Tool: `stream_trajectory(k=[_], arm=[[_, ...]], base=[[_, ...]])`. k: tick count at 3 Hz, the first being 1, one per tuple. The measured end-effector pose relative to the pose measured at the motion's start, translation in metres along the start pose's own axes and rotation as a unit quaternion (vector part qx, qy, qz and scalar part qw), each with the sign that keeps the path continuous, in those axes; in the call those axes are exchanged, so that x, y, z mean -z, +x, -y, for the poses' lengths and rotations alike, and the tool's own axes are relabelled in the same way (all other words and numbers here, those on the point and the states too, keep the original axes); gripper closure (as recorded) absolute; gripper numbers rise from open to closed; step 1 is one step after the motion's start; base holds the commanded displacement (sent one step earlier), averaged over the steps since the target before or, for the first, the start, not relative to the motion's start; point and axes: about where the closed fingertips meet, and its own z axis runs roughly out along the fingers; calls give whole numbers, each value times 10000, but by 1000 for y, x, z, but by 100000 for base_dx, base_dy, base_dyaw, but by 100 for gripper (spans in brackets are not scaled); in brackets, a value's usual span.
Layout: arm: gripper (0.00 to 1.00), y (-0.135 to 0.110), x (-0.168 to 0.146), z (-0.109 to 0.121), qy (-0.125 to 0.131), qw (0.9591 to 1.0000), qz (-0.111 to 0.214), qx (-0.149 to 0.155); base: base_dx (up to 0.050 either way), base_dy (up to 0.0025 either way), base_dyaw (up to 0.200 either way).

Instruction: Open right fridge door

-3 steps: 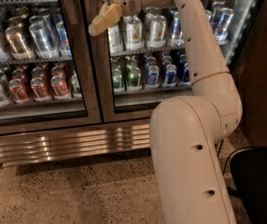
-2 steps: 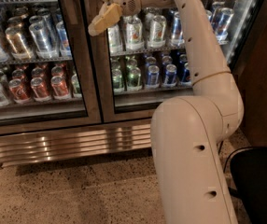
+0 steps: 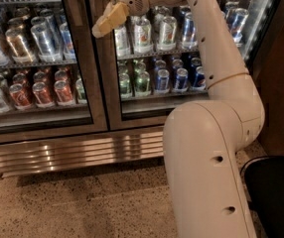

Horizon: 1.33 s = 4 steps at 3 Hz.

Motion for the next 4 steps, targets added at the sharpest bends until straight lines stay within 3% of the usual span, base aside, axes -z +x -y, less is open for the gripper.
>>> stream_trajectory(k=[3,4], arm=[[0,1,0,0,58,10000,45,-15],[0,2,1,4,195,9998,-44,-53]], base=[[0,0,0],[0,0,0]])
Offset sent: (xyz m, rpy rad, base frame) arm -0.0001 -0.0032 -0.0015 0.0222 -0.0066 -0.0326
